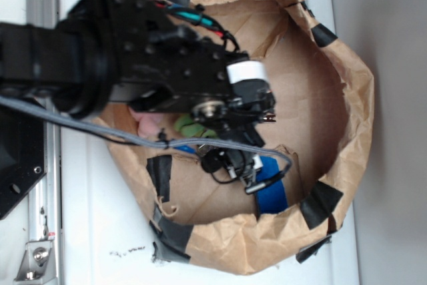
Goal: Grab the silver keys.
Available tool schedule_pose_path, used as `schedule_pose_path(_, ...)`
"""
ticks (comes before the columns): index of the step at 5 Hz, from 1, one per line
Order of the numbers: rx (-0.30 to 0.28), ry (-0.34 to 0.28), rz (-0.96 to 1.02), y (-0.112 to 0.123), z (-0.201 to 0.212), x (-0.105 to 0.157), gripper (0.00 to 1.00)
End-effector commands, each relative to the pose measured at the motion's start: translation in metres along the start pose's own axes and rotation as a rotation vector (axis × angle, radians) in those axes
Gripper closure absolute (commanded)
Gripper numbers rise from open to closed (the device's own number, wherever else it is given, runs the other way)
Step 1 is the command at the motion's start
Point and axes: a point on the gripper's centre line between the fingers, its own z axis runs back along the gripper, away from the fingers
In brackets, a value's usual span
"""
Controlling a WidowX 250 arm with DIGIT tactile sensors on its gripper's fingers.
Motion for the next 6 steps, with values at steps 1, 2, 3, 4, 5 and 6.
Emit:
schedule_pose_path(1, 0.006, -0.002, 0.019, 0.0042, -0.0038, -0.0025, 1.00)
schedule_pose_path(2, 0.004, -0.002, 0.021, 0.0039, -0.0013, -0.0029, 1.00)
schedule_pose_path(3, 0.007, 0.007, 0.024, 0.0050, -0.0015, -0.0018, 1.00)
schedule_pose_path(4, 0.009, 0.019, 0.032, 0.0055, -0.0008, -0.0003, 1.00)
schedule_pose_path(5, 0.014, 0.034, 0.040, 0.0060, -0.0014, 0.0014, 1.00)
schedule_pose_path(6, 0.013, 0.039, 0.040, 0.0058, 0.0017, 0.0010, 1.00)
